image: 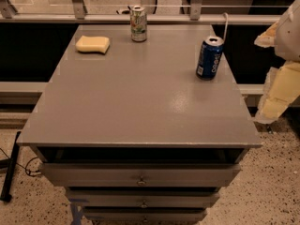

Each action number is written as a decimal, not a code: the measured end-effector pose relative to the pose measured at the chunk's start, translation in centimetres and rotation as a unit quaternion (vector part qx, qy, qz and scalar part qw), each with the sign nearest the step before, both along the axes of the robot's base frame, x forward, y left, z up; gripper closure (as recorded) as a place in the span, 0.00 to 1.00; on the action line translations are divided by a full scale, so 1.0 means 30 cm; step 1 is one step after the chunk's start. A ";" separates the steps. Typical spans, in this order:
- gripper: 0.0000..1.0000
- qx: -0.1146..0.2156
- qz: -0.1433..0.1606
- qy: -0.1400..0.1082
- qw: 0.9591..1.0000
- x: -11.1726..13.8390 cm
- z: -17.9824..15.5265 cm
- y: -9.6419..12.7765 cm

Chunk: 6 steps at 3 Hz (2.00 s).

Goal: Pick sponge

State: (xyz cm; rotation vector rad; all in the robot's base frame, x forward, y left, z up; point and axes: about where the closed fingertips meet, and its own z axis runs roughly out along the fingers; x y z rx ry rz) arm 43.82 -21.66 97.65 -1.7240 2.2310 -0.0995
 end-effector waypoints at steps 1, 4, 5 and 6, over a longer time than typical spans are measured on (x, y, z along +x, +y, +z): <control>0.00 0.000 0.000 0.000 1.000 0.000 0.000 0.000; 0.00 0.117 0.025 -0.009 0.993 0.224 -0.116 0.305; 0.00 0.185 0.032 -0.010 0.982 0.329 -0.153 0.513; 0.00 0.254 0.031 -0.018 0.966 0.405 -0.169 0.676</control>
Offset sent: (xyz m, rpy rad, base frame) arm 0.0058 0.0104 -0.0043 0.0390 -0.0045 0.0208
